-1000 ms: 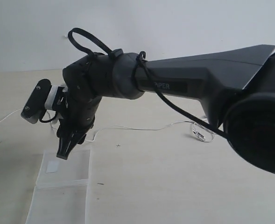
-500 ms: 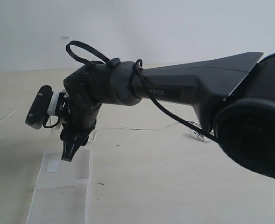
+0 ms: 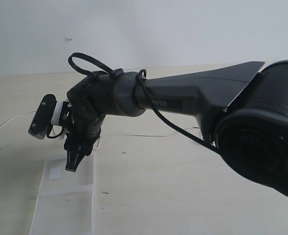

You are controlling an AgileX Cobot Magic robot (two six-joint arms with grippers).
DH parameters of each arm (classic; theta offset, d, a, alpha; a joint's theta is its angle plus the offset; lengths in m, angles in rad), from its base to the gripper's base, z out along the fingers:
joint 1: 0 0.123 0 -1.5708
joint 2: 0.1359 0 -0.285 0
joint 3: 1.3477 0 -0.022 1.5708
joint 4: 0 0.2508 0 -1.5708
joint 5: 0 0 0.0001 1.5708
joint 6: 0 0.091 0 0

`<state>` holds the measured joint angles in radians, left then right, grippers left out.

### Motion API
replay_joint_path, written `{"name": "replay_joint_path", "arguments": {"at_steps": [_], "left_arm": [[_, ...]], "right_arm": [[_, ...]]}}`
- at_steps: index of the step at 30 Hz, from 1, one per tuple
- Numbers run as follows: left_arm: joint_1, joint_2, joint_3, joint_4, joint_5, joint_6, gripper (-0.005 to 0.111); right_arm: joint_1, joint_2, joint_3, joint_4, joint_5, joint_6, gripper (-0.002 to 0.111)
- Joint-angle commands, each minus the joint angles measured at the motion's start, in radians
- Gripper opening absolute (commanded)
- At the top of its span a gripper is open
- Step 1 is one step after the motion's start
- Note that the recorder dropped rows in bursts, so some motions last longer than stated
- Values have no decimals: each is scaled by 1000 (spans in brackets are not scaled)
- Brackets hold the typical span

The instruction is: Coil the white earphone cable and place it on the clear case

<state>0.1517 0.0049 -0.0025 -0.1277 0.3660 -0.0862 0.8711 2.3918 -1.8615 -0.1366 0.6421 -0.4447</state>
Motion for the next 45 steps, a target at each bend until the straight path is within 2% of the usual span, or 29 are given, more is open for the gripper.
{"name": "replay_joint_path", "arguments": {"at_steps": [1,8,15,19,27,33,38,43,45], "left_arm": [[-1,-5,3,2,-5,5,0],[-1,-5,3,2,-5,5,0],[-1,-5,3,2,-5,5,0],[-1,-5,3,2,-5,5,0],[-1,-5,3,2,-5,5,0],[-1,-5,3,2,-5,5,0],[-1,-5,3,2,-5,5,0],[-1,-5,3,2,-5,5,0],[-1,-5,3,2,-5,5,0]], "right_arm": [[1,6,-18,-14,15,11,46],[1,4,-95,-21,68,11,46],[1,12,-103,-17,70,11,46],[1,14,-103,59,68,7,46],[1,65,-103,17,32,7,46],[1,64,-109,-109,30,106,45],[1,64,-109,-112,40,112,28],[1,64,-109,-112,34,112,0],[1,64,-109,-112,30,112,0]]}}
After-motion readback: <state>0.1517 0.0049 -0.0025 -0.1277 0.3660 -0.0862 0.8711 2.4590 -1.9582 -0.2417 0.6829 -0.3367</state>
